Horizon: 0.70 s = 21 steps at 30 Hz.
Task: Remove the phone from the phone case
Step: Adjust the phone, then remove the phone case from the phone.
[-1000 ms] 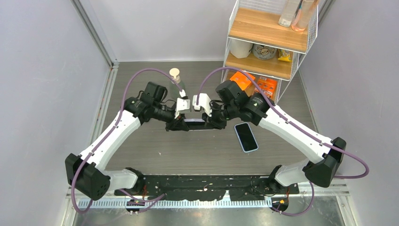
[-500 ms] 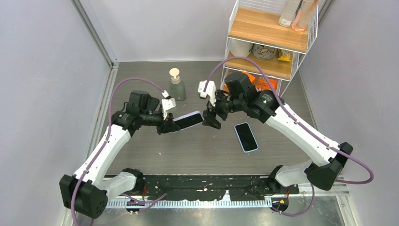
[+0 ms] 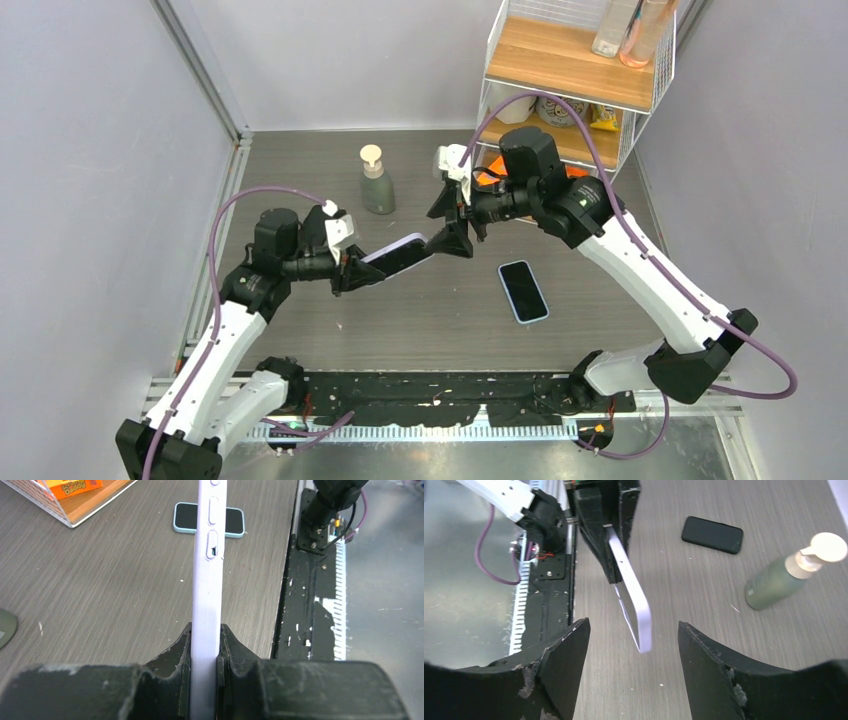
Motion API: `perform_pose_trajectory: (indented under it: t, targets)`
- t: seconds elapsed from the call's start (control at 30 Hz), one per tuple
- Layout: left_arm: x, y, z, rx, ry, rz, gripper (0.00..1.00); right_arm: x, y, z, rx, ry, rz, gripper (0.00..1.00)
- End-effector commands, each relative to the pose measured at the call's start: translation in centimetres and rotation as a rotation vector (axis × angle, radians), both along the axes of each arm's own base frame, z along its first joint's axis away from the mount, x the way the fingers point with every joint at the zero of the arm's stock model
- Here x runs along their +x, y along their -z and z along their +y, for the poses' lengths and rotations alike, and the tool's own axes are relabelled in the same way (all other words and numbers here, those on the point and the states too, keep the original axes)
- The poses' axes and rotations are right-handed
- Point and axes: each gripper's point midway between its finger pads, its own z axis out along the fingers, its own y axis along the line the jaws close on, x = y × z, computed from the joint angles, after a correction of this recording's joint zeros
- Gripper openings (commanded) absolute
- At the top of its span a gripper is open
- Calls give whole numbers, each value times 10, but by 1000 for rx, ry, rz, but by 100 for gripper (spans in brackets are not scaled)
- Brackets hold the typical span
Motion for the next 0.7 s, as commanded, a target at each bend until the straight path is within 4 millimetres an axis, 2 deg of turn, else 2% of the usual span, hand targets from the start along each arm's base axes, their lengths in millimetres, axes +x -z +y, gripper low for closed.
perform_pose_trajectory:
  t: [0.0,0.23,0.43,0.5,0.57,0.63,0.67]
  targets:
    - [-1,-34,-9,-96,51,-70,0,-14,-17,13,70,-104,38,69]
    - [-4,-33,-12,-102,58,-37,0,-6,-2,25,50,-122,89,64]
    - [-6,-31,-15,-92,68,-29,0,-2,3,32,43,-133,110,57]
    - [-6,-29,-15,-85,67,-31,0,-3,5,34,43,-143,125,50]
    - [-5,-27,-15,-75,63,-41,0,-4,7,35,41,-156,142,39]
    - [-3,-25,-15,-65,57,-52,0,-6,9,36,38,-167,158,22]
    - [-2,-25,-15,-58,51,-61,0,-8,10,36,38,-176,167,11]
